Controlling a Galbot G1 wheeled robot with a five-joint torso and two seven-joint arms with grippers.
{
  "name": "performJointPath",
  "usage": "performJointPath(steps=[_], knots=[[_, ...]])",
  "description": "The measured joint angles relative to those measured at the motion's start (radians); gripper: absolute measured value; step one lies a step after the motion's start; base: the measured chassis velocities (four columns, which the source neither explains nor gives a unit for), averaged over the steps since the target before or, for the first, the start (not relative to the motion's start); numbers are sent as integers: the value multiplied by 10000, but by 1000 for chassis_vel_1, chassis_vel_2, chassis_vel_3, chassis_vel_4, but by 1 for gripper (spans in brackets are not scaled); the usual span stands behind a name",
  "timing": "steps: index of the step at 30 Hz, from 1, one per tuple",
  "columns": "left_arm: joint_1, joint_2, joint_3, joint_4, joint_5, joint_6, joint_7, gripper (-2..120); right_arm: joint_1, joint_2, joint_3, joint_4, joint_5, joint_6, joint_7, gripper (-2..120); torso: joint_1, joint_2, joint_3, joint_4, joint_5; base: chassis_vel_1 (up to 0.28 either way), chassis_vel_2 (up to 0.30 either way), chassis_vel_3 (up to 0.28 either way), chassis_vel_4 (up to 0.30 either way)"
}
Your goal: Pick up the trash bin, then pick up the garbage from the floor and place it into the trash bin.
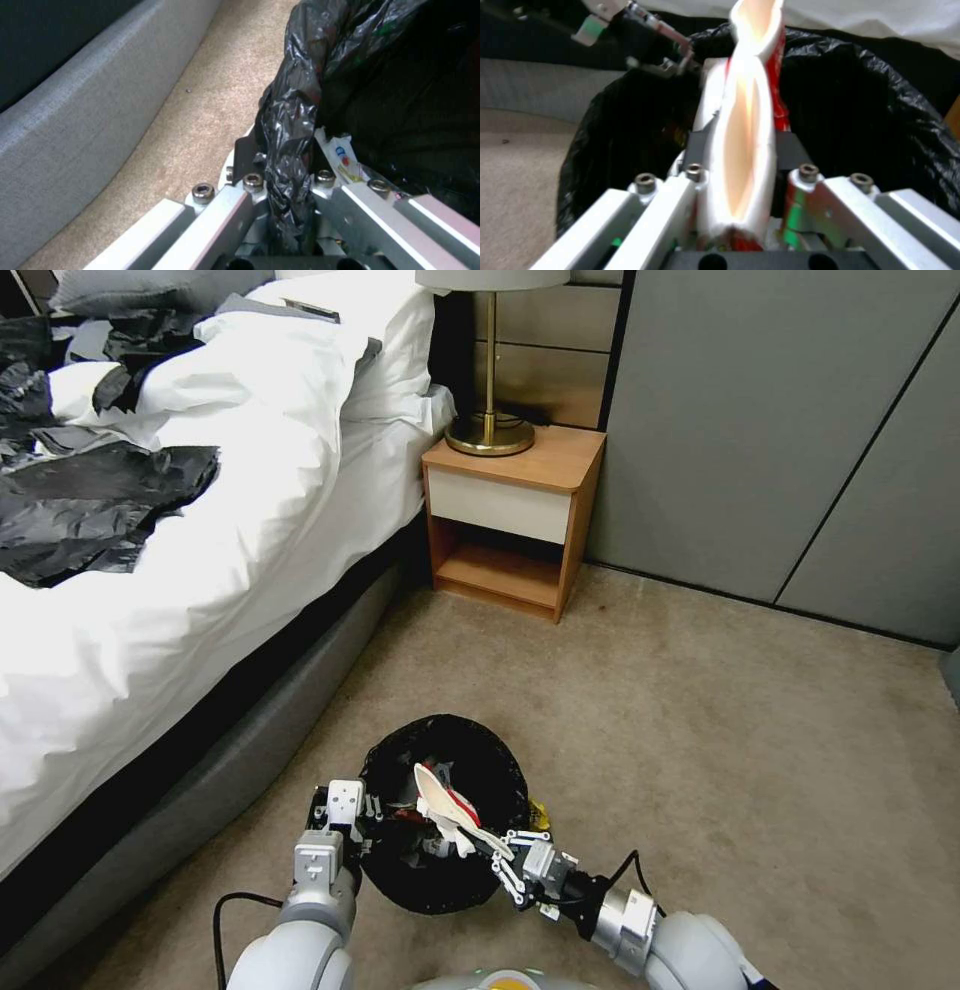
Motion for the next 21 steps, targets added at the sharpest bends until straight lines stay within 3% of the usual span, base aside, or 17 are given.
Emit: performJointPath(steps=[3,11,13,21], knots=[[92,0,29,0,59,-48,0,0,145,30,-73,-53,-1,-72,30,32,0,0,0,0,0,0,0,0,0],[118,-10,58,-22,87,-55,3,0,359,9,-167,-52,29,-213,98,55,0,0,0,0,0,0,0,0,0],[123,-14,65,-23,94,-55,4,0,428,-21,-181,12,65,-270,126,69,0,1,0,1,0,0,0,0,0],[88,-6,79,12,97,-53,5,0,420,-178,-113,200,146,-314,164,92,0,1,0,1,1,0,0,0,0]])
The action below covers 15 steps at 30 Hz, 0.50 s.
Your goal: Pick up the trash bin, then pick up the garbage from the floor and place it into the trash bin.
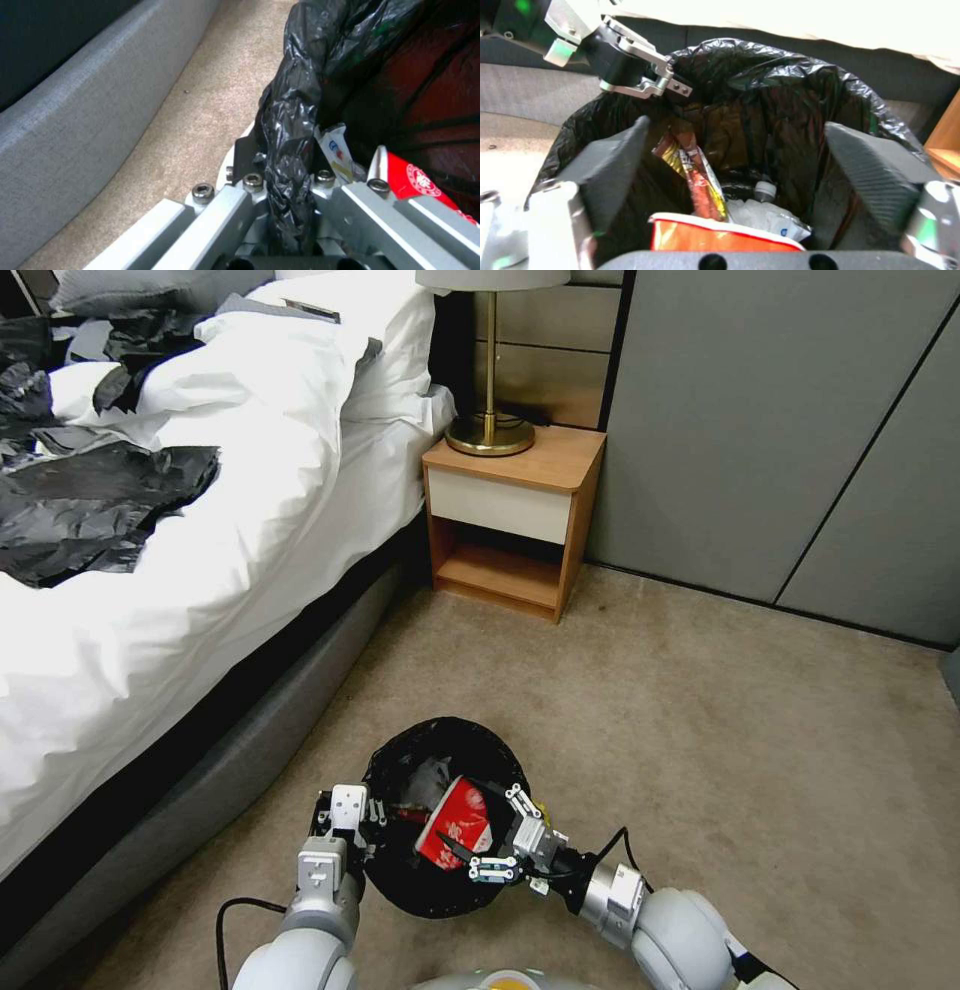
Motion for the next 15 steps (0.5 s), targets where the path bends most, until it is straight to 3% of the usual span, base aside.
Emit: performJointPath(steps=[4,8,15], knots=[[-43,23,2,30,-4,11,5,0,-97,-157,208,430,19,-2,190,106,-1,0,0,0,1,0,0,0,0],[-71,42,-27,74,-17,12,8,0,-242,-156,490,1155,38,23,624,112,0,0,0,0,0,0,0,0,0],[-125,90,-113,132,-79,11,17,0,-719,358,1139,2936,-179,15,1961,114,0,0,0,1,-2,0,0,0,0]])
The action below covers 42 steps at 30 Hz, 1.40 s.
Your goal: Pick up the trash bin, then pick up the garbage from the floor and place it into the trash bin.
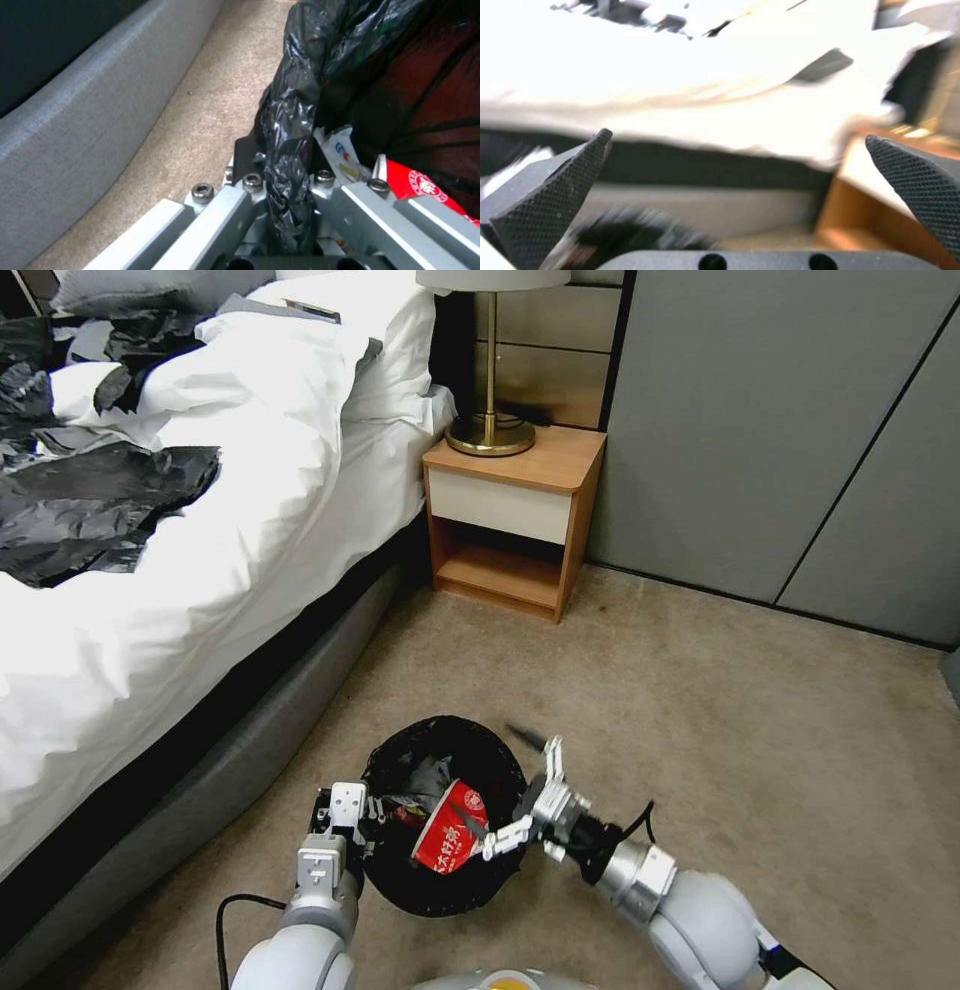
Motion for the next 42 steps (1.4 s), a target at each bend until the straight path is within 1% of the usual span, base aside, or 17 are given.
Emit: performJointPath(steps=[1,2,5,6,8,10,14,15,18,20,21,24,34,42], knots=[[-3,6,-28,2,-23,1,3,0,-223,233,263,419,-164,-37,446,114,0,0,0,-2,0,0,0,0,0],[-3,6,-28,2,-23,1,3,0,-223,233,263,419,-164,-37,446,114,0,0,0,-2,0,0,0,0,0],[-22,16,-72,-3,-72,9,8,0,-879,569,809,850,-455,-28,1163,111,0,0,0,-3,-2,0,0,0,0],[-40,23,-83,-5,-86,16,9,0,-1184,651,1000,911,-533,7,1449,110,0,0,0,-4,-2,0,0,0,0],[-46,28,-88,-5,-90,19,11,0,-1342,680,1084,918,-556,34,1579,110,0,0,0,-4,-2,0,0,0,0],[-79,33,-94,0,-101,25,12,0,-1829,790,1438,804,-633,227,1856,103,0,0,0,-3,-2,0,0,0,0],[-91,14,-97,-2,-142,35,12,0,-2094,940,1666,322,-663,476,1985,100,0,0,0,-2,0,0,0,0,0],[-91,14,-97,-2,-142,35,12,0,-2094,940,1666,322,-663,476,1985,100,0,0,0,-2,0,0,0,0,0],[-73,18,-103,-29,-165,55,8,0,-2095,1117,1819,-293,-629,645,1996,100,0,0,0,-3,1,0,0,0,0],[-71,20,-104,-33,-165,58,8,0,-2082,1139,1840,-375,-622,669,1996,100,0,0,0,-3,0,0,0,0,0],[-56,29,-104,-58,-166,79,7,0,-2039,1195,1946,-700,-534,730,1986,100,1,0,0,-2,0,0,0,0,0],[-35,36,-104,-70,-167,85,7,0,-2034,1196,2079,-1018,-400,786,1946,100,0,0,0,-3,0,0,0,0,0],[-54,33,-73,-79,-179,124,44,0,-2065,1124,2262,-1258,-273,893,1754,100,0,0,0,-3,-2,5,4,6,3],[-58,64,-108,-148,-189,132,25,0,-2004,1109,2267,-1310,-291,904,1650,100,1,-1,0,-1,1,84,86,78,78]])
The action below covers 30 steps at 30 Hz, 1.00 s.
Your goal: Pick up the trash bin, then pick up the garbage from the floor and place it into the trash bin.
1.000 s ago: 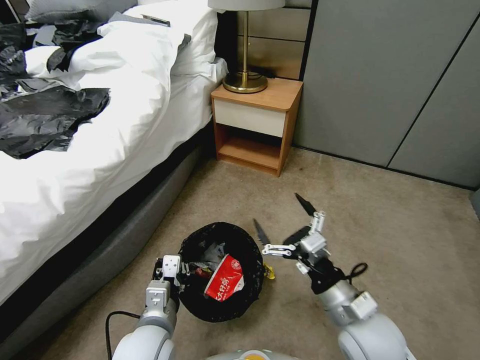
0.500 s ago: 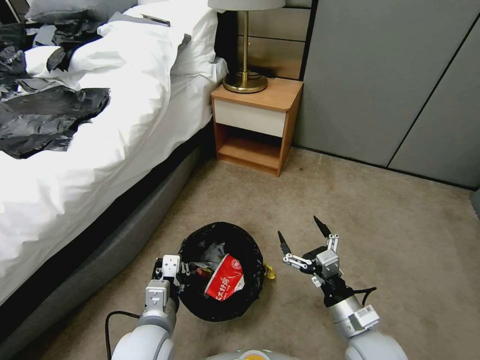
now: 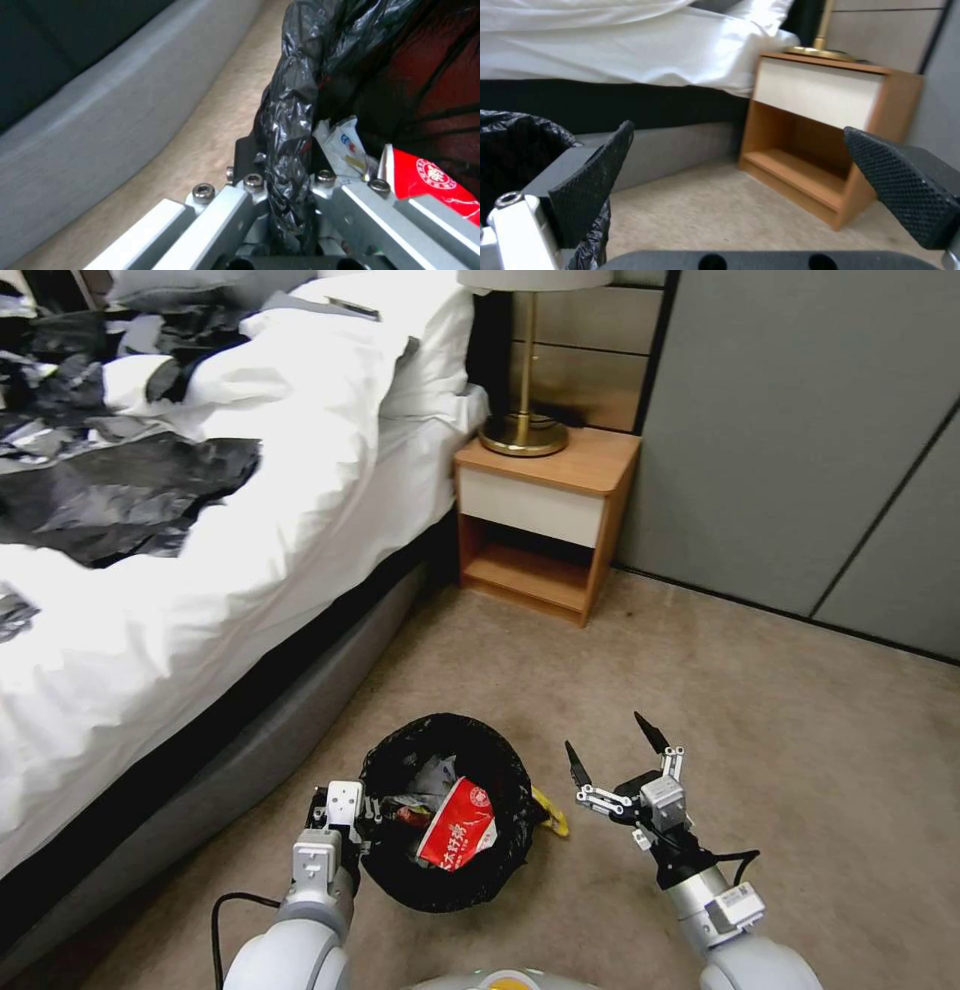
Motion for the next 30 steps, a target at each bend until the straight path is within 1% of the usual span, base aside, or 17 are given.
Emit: performJointPath(steps=[16,19,24,30], knots=[[24,-25,-29,-72,10,-21,-35,0,157,-43,-37,-55,-21,-3,-131,100,-1,0,0,1,0,123,117,117,130],[33,-43,-26,-72,50,-47,-45,0,169,-42,-43,-63,-26,-4,-181,100,0,0,0,4,0,90,90,109,88],[33,-44,-2,-69,70,-60,-47,0,191,-32,33,-154,-27,-4,-226,100,0,0,0,-3,1,22,27,16,21],[38,-37,7,-58,76,-72,-46,0,224,-78,182,-232,-13,-16,-326,100,0,0,0,-1,0,0,0,0,0]])
